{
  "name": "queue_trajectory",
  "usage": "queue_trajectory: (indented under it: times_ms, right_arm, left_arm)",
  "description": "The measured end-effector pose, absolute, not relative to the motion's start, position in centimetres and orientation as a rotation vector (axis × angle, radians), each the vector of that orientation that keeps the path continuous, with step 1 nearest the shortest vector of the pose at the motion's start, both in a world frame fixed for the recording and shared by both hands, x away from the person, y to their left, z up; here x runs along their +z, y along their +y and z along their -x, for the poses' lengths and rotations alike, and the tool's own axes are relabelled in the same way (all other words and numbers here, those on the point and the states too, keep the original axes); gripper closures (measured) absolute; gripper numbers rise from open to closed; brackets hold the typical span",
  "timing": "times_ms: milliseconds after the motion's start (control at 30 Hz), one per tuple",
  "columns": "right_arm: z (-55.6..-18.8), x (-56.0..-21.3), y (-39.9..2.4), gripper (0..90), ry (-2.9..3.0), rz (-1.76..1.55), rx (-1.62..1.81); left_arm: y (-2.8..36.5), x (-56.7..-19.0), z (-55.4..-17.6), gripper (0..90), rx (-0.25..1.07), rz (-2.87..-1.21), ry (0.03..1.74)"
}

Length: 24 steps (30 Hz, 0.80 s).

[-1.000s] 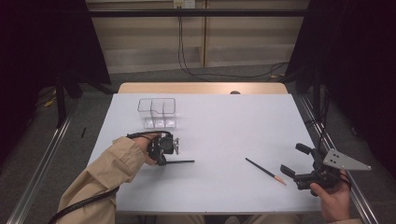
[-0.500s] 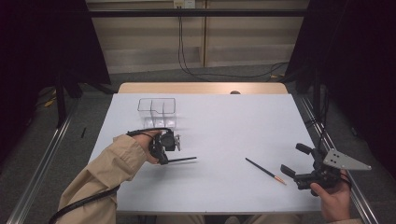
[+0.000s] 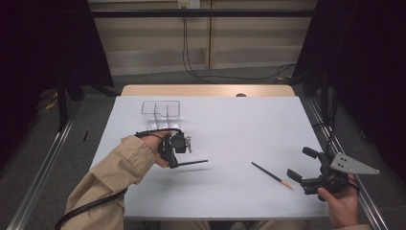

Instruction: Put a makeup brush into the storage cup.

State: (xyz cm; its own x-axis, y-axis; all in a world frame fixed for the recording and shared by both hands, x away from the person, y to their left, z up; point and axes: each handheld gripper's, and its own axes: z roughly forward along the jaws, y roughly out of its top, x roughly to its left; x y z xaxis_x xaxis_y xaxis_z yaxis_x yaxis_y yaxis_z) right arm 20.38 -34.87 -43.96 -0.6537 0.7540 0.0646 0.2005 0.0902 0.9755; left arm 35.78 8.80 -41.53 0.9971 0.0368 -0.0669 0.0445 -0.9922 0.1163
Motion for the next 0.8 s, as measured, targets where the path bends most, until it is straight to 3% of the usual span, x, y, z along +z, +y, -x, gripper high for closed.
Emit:
queue_trajectory:
  times_ms: [800]
  right_arm:
    - [-21.2, -43.7, -33.1, 0.0, 2.013, -0.929, 1.543]
  left_arm:
    - [5.5, -39.8, -35.0, 84.2, -0.093, -2.983, -0.003]
